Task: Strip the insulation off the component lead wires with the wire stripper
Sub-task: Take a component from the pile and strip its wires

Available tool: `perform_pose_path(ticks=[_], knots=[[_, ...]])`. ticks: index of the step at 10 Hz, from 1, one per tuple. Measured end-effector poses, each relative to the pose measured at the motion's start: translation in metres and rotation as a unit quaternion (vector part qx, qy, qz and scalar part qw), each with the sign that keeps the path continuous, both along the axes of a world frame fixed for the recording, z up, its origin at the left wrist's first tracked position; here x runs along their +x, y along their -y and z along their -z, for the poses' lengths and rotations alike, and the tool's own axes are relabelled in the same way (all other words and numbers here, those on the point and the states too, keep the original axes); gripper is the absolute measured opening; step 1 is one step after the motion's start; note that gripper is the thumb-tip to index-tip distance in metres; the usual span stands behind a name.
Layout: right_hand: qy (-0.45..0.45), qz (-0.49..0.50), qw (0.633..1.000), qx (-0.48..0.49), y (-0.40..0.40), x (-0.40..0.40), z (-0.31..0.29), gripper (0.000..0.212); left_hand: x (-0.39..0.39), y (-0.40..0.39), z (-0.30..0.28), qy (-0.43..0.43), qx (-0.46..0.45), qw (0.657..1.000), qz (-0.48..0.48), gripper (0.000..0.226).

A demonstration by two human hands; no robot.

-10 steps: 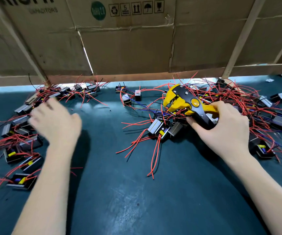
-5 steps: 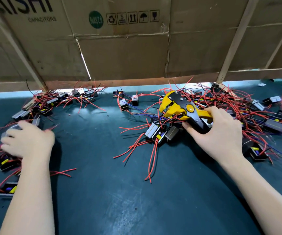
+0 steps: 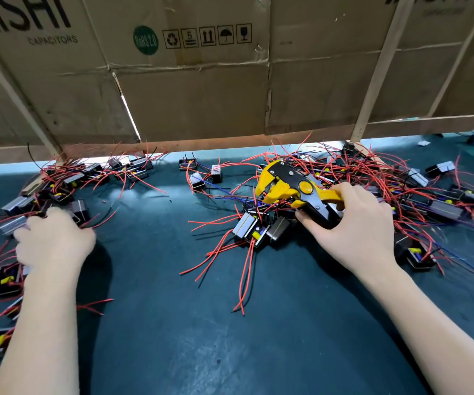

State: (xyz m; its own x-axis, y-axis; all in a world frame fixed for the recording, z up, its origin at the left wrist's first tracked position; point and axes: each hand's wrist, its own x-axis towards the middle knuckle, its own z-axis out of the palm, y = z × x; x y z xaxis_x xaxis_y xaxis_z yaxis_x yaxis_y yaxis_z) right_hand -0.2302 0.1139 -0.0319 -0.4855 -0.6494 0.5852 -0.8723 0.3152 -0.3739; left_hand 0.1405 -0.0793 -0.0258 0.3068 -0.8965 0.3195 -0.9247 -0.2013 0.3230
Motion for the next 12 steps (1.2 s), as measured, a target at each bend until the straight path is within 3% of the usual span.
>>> perform_pose_path(ticks=[2,3,5,6,7,8,9,10,11,12], knots=[[-0.002,0.003,1.0,0.011,0.0,-0.001,0.001,0.056,0.004,0.001,0.0,-0.016,0.025,0.999,0.024,0.038],[-0.007,0.002,1.0,0.018,0.0,-0.001,0.001,0.056,0.009,0.005,0.005,0.01,0.048,0.999,-0.014,0.047],[-0.007,0.003,0.999,0.035,0.0,-0.001,0.001,0.057,0.021,0.004,0.004,-0.043,0.039,0.998,-0.033,0.039],[-0.011,0.004,0.999,0.037,0.0,0.0,0.001,0.057,0.147,0.026,0.018,-0.074,0.012,0.997,-0.003,0.039],[-0.012,0.003,0.999,0.043,0.001,0.0,0.001,0.056,0.205,0.045,0.039,-0.13,-0.039,0.989,0.059,0.04],[-0.007,0.0,0.999,0.04,0.0,0.0,0.002,0.055,0.188,0.034,0.058,-0.143,-0.105,0.983,0.047,0.043],[-0.006,-0.003,0.999,0.04,-0.001,0.001,0.002,0.055,0.192,0.03,0.052,-0.174,-0.082,0.978,0.08,0.044],[-0.013,-0.005,0.999,0.041,-0.001,0.003,0.003,0.055,0.06,0.01,0.01,-0.142,-0.114,0.975,0.125,0.047],[-0.017,-0.003,0.999,0.044,-0.001,0.003,0.002,0.057,0.005,-0.007,-0.014,-0.192,-0.2,0.949,0.149,0.047],[-0.016,-0.001,0.999,0.041,-0.001,0.003,0.002,0.057,-0.024,-0.017,-0.028,-0.405,-0.238,0.83,0.301,0.045]])
